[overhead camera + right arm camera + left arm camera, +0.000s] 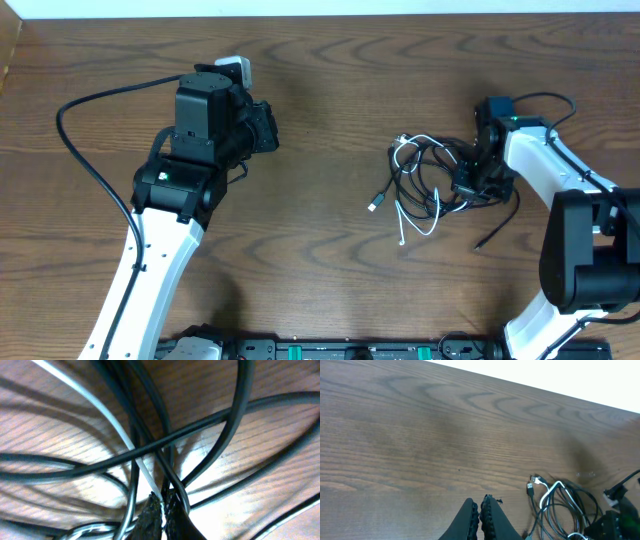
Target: Untangle cables
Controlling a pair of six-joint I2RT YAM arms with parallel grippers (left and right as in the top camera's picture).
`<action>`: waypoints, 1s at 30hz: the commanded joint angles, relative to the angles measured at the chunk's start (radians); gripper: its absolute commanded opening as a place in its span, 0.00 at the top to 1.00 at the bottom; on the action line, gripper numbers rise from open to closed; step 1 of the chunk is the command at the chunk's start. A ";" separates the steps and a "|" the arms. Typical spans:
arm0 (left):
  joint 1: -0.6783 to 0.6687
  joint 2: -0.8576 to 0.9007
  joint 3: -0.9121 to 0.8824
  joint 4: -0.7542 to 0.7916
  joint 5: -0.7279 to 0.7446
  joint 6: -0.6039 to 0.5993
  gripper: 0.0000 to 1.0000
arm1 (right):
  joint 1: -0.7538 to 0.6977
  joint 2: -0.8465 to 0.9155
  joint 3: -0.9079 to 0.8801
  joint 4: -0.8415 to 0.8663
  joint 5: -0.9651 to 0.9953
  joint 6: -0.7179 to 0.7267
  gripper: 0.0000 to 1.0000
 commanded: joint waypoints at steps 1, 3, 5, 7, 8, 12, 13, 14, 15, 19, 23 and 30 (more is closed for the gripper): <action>0.005 0.004 0.016 -0.002 -0.013 0.006 0.92 | -0.006 -0.082 0.068 -0.023 -0.065 -0.077 0.99; 0.005 0.004 0.016 -0.002 -0.013 0.006 0.92 | -0.006 -0.126 0.092 -0.034 -0.132 -0.130 0.99; 0.005 0.004 0.016 -0.002 -0.013 0.006 0.92 | -0.002 -0.177 0.105 -0.033 -0.200 -0.175 0.99; 0.005 0.004 0.016 -0.002 -0.013 0.006 0.92 | 0.005 -0.230 0.117 -0.034 -0.251 -0.206 0.99; 0.005 0.004 0.016 -0.002 -0.012 0.006 0.92 | 0.010 -0.256 0.122 -0.036 -0.269 -0.214 0.99; 0.005 0.004 0.016 -0.002 -0.011 0.006 0.92 | 0.024 -0.361 0.144 -0.045 -0.282 -0.217 0.99; 0.005 0.004 0.016 -0.002 -0.010 0.006 0.92 | 0.025 -0.380 0.146 -0.045 -0.275 -0.217 0.99; 0.005 0.004 0.016 -0.002 -0.006 0.006 0.92 | 0.026 -0.399 0.147 -0.046 -0.256 -0.215 0.99; 0.005 0.004 0.016 -0.002 -0.005 0.005 0.92 | 0.026 -0.407 0.147 -0.051 -0.233 -0.206 0.99; 0.005 0.004 0.016 -0.002 -0.005 0.006 0.92 | 0.026 -0.394 0.146 -0.062 -0.202 -0.185 0.91; 0.005 0.004 0.016 -0.002 -0.005 0.005 0.92 | 0.026 -0.343 0.146 -0.066 -0.163 -0.144 0.74; 0.005 0.004 0.016 -0.002 -0.005 0.006 0.92 | 0.026 -0.195 0.146 -0.039 -0.143 -0.116 0.66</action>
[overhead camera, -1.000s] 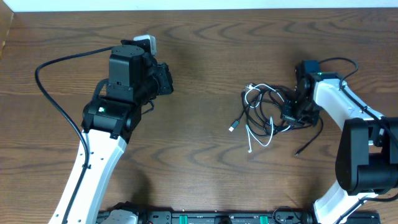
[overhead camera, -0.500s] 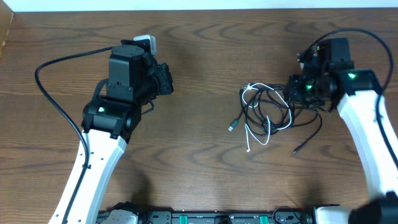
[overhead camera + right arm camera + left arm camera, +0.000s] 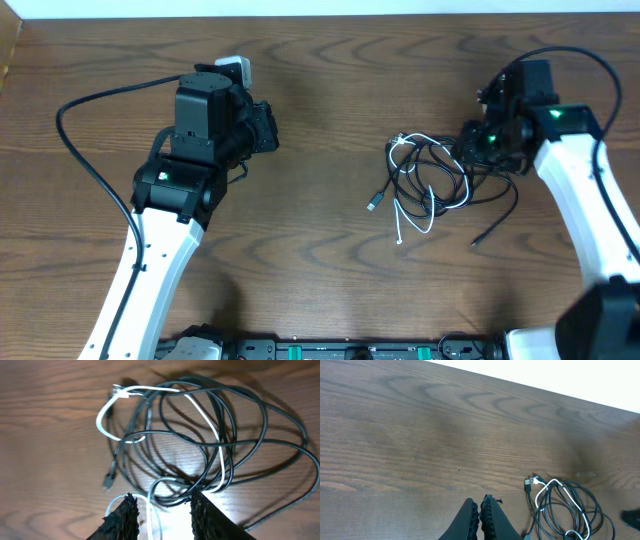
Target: Untangle cables
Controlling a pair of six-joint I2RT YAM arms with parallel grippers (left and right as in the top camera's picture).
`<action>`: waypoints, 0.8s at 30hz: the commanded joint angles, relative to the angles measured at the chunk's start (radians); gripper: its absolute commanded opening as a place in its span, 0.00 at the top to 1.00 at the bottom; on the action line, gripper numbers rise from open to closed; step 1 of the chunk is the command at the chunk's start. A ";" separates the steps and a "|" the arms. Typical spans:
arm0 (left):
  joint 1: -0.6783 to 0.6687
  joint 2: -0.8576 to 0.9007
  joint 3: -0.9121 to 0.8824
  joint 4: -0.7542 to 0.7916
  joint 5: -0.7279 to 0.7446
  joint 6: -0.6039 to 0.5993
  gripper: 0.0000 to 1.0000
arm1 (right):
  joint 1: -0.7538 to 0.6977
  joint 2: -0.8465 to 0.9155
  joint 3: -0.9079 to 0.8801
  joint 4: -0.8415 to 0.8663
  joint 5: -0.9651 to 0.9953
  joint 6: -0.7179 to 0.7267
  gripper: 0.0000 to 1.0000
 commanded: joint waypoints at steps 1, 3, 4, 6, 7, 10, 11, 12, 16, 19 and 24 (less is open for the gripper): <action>0.005 0.004 0.016 -0.002 -0.006 0.006 0.92 | 0.003 0.071 0.011 0.006 0.023 0.053 0.66; 0.005 0.004 0.016 -0.002 -0.006 0.006 0.92 | 0.003 0.114 0.011 0.008 0.029 0.130 0.70; 0.005 0.004 0.016 -0.002 -0.006 0.006 0.92 | 0.004 0.137 0.011 0.013 0.031 0.178 0.70; 0.005 0.004 0.016 -0.002 -0.006 0.006 0.92 | 0.005 0.181 0.011 0.040 0.030 0.235 0.66; 0.005 0.004 0.016 -0.002 -0.006 0.006 0.92 | 0.006 0.204 0.011 0.055 0.031 0.254 0.65; 0.005 0.004 0.016 -0.002 -0.006 0.006 0.92 | 0.005 0.266 0.011 0.100 0.027 0.307 0.64; 0.005 0.004 0.016 -0.002 -0.006 0.006 0.92 | 0.005 0.284 0.011 0.125 0.021 0.301 0.64; 0.005 0.004 0.016 -0.002 -0.006 0.006 0.92 | 0.005 0.298 0.011 0.150 0.018 0.285 0.64; 0.005 0.004 0.016 -0.002 -0.006 0.006 0.92 | 0.006 0.334 0.011 0.233 0.007 0.211 0.62; 0.005 0.004 0.016 -0.002 -0.006 0.006 0.92 | 0.009 0.347 0.011 0.274 0.011 0.197 0.61; 0.005 0.004 0.016 -0.002 -0.006 0.006 0.92 | 0.011 0.369 0.011 0.285 0.003 0.193 0.62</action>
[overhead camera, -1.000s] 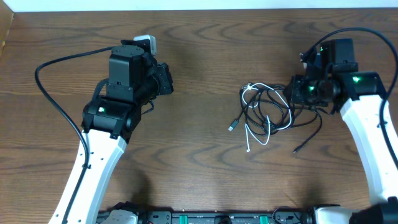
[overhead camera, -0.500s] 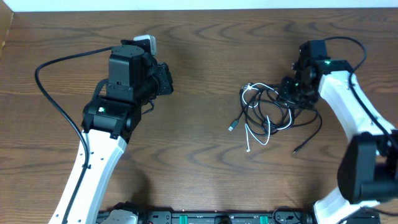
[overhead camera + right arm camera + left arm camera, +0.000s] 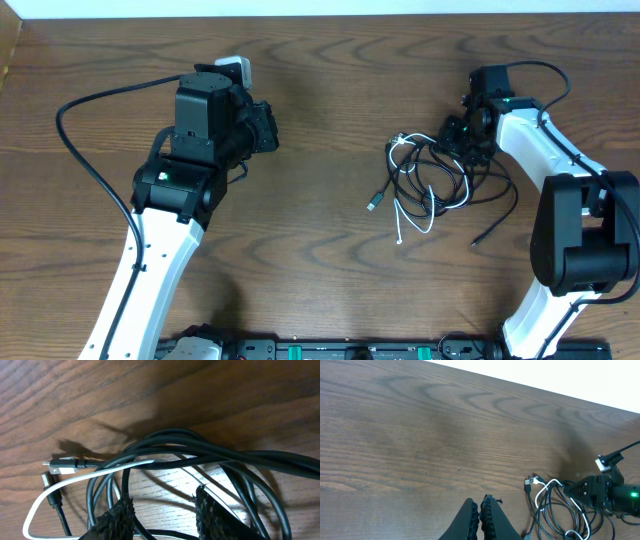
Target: Untangle cables
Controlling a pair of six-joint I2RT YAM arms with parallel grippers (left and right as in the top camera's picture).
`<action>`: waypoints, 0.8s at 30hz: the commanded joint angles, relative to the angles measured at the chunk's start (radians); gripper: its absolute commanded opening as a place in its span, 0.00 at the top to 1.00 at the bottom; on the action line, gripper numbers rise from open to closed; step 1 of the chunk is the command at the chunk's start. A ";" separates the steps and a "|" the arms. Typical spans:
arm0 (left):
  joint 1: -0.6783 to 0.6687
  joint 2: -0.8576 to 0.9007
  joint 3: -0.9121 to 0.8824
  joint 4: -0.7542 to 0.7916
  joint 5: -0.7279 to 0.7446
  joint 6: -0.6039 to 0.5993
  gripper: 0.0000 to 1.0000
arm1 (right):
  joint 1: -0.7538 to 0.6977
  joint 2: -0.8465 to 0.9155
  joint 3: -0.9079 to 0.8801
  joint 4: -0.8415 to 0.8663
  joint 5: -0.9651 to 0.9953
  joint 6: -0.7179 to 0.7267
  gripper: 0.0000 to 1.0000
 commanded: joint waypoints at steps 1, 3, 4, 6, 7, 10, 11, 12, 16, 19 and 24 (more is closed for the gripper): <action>0.005 0.004 0.016 -0.002 -0.006 0.005 0.92 | 0.012 0.031 0.011 -0.008 -0.012 -0.029 0.62; 0.005 0.004 0.016 -0.002 -0.006 0.005 0.92 | 0.020 0.037 0.011 -0.004 -0.057 -0.101 0.62; 0.005 0.004 0.016 -0.002 -0.006 0.005 0.92 | 0.023 0.039 0.011 -0.002 -0.074 -0.129 0.62; 0.005 0.004 0.016 -0.002 -0.006 0.005 0.92 | 0.033 0.039 0.011 0.000 -0.088 -0.181 0.62; 0.005 0.004 0.016 -0.002 -0.006 0.005 0.92 | 0.037 0.039 0.011 -0.001 -0.088 -0.201 0.62; 0.005 0.004 0.016 -0.002 -0.006 0.005 0.92 | 0.048 0.039 0.011 -0.003 -0.088 -0.254 0.61; 0.005 0.004 0.016 -0.002 -0.006 0.005 0.92 | 0.051 0.039 0.011 -0.004 -0.088 -0.268 0.61; 0.005 0.004 0.016 -0.002 -0.006 0.005 0.92 | 0.054 0.039 0.011 -0.004 -0.089 -0.285 0.60; 0.005 0.004 0.016 -0.002 -0.006 0.005 0.92 | 0.066 0.039 0.011 -0.008 -0.126 -0.351 0.61; 0.005 0.004 0.016 -0.002 -0.006 0.005 0.92 | 0.063 0.036 0.012 -0.008 -0.217 -0.383 0.62; 0.005 0.004 0.016 -0.002 -0.006 0.005 0.92 | 0.050 0.034 0.013 -0.008 -0.388 -0.404 0.57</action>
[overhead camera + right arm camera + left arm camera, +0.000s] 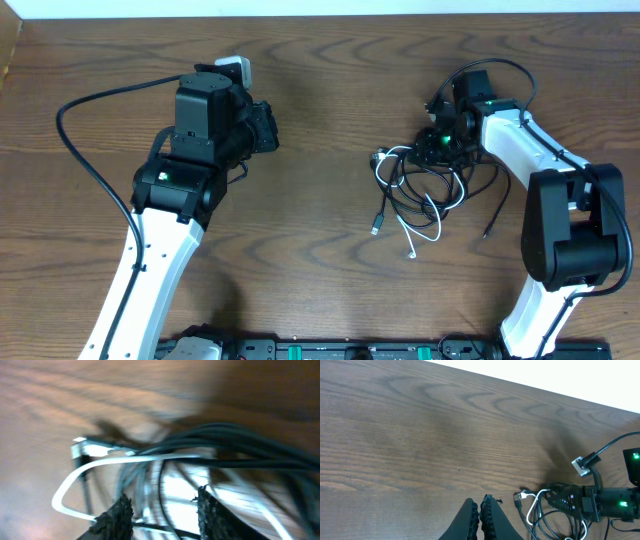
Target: Untangle cables
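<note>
A tangle of black and white cables (420,185) lies on the wooden table right of centre, with a white loop (100,467) and a USB plug (377,228) at its left. My right gripper (436,140) sits low over the tangle's far edge. It is open (162,510), with several blurred strands running between its fingers (120,512). My left gripper (266,128) hovers far to the left, shut on nothing (481,510). In the left wrist view the tangle (545,517) and the right gripper (590,502) show at the lower right.
Bare wood-grain table (320,270) surrounds the tangle. A black supply cable (95,170) arcs left of the left arm. The table's far edge (520,390) runs along the top.
My right gripper has shifted left along the tangle's far edge, still open. The whole tangle now lies farther left, and its plug and white tip sit nearer the front. The left arm is unchanged.
My right gripper was first closed down low in the tangle's right side. Then it stood open, raised above the tangle. Then it was open at the tangle's far edge, and now sits farther left with the tangle displaced. The left gripper stayed shut and still.
</note>
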Controlling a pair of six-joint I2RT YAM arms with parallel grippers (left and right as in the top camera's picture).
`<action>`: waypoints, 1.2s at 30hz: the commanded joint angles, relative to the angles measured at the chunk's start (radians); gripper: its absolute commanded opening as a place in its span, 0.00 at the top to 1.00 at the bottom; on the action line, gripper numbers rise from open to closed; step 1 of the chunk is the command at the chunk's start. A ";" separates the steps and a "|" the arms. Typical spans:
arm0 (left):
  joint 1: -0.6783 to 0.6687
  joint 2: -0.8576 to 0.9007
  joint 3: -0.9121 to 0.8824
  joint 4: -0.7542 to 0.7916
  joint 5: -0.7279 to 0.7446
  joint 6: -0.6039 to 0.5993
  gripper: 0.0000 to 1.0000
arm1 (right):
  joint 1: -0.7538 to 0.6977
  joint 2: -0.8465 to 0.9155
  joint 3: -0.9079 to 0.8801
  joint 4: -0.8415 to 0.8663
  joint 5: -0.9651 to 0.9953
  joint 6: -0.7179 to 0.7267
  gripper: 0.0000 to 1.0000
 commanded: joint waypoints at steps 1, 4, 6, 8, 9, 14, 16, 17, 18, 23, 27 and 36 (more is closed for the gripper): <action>0.005 0.004 0.016 -0.002 -0.006 0.005 0.92 | -0.005 0.001 0.013 -0.003 -0.166 -0.053 0.57; 0.005 0.004 0.016 -0.002 -0.006 0.005 0.92 | -0.005 0.001 0.013 -0.006 -0.169 -0.026 0.57; 0.005 0.004 0.016 -0.002 -0.006 0.005 0.92 | -0.005 0.001 0.013 0.001 -0.168 0.032 0.57; 0.005 0.004 0.016 -0.002 -0.006 0.005 0.92 | -0.005 0.001 0.013 0.023 -0.169 0.105 0.57; 0.005 0.004 0.016 -0.002 -0.005 0.005 0.92 | -0.004 0.001 0.013 0.040 -0.169 0.143 0.58; 0.005 0.004 0.016 -0.002 -0.005 0.005 0.92 | 0.013 0.001 0.013 0.126 -0.169 0.375 0.57; 0.005 0.004 0.016 -0.002 -0.006 0.005 0.92 | 0.022 0.001 0.013 0.134 -0.167 0.437 0.56; 0.005 0.004 0.016 -0.002 -0.005 0.005 0.92 | 0.029 0.001 0.013 0.132 -0.160 0.449 0.56; 0.005 0.004 0.016 -0.002 -0.006 0.005 0.92 | 0.036 0.001 0.013 0.126 -0.152 0.457 0.56; 0.005 0.004 0.016 -0.002 -0.006 0.005 0.92 | 0.078 0.001 0.013 0.115 -0.111 0.519 0.51; 0.005 0.004 0.016 -0.005 -0.005 0.005 0.92 | 0.111 0.006 0.013 0.134 -0.020 0.590 0.42; 0.005 0.004 0.016 -0.013 -0.006 0.005 0.92 | 0.153 0.041 0.013 0.286 -0.011 0.605 0.55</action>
